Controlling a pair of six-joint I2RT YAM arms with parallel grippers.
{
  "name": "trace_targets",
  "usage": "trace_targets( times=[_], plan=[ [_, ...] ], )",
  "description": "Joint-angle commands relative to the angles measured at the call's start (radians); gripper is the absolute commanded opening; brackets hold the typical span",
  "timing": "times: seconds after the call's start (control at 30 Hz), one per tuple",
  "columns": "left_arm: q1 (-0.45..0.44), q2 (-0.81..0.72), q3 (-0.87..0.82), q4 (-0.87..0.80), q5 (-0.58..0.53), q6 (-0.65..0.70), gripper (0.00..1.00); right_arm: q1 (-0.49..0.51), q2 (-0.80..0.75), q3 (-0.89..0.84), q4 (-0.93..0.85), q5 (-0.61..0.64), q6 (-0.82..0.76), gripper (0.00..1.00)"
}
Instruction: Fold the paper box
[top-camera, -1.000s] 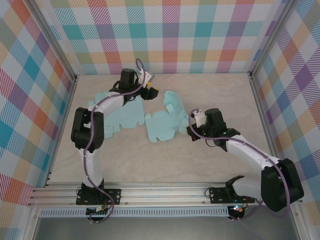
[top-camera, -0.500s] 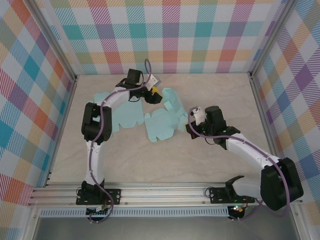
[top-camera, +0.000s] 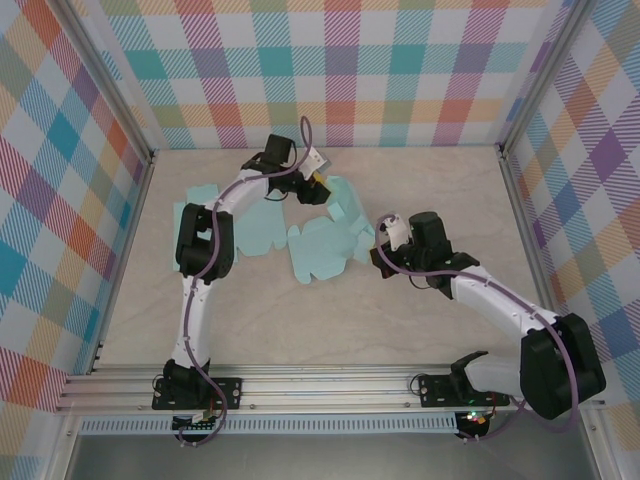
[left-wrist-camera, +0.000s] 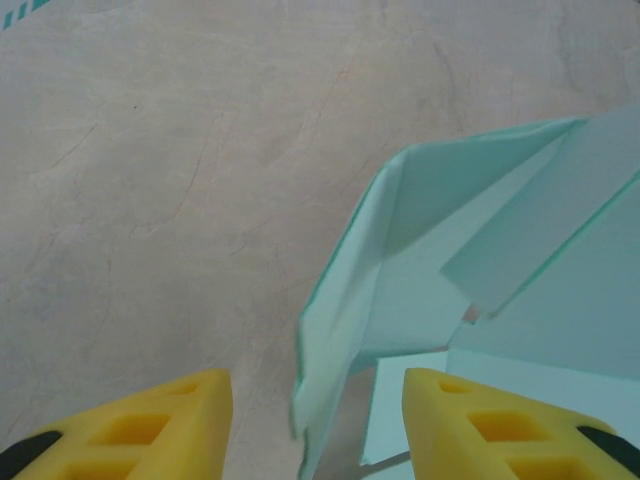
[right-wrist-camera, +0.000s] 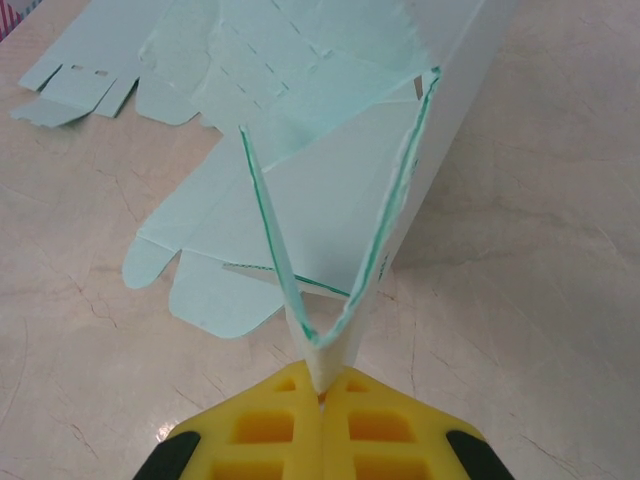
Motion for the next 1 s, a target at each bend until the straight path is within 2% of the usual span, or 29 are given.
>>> trace_targets(
  times=[0.0,0.13,0.2,0.3,0.43,0.63,0.8,0.97],
  plan=[
    [-0.026,0.016,0.036,-0.039,0.029,0.028,0.47,0.005,0.01,0.023,0.041,-0.006,-0.015,0.0],
    [-0.03,0.033,0.062,-0.054,0.011,0.024,0.22,0.005,0.004,0.012,0.046,0.008,-0.012,0.0],
    [-0.03,0.036,0.069,-0.054,-0.002,0.017,0.19,0.004,0.0,0.007,0.045,0.017,-0.011,0.0],
    [-0.03,0.031,0.069,-0.056,-0.034,0.007,0.0,0.004,-0.006,0.001,0.05,0.042,-0.009,0.0],
    [-0.032,-0.016,-0.003,0.013,-0.105,-0.052,0.0,0.003,-0.011,-0.004,0.035,0.128,0.015,0.0],
    [-0.059,-0.235,-0.384,0.43,-0.395,-0.241,0.0,-0.003,-0.038,-0.014,-0.013,0.246,0.078,0.01],
    [-0.114,-0.41,-0.694,0.724,-0.62,-0.301,0.0,-0.03,-0.064,-0.025,-0.024,0.235,0.117,0.19],
    [-0.157,-0.499,-0.875,0.913,-0.757,-0.288,0.0,-0.099,-0.072,-0.005,-0.071,0.157,0.138,0.42]
  ],
)
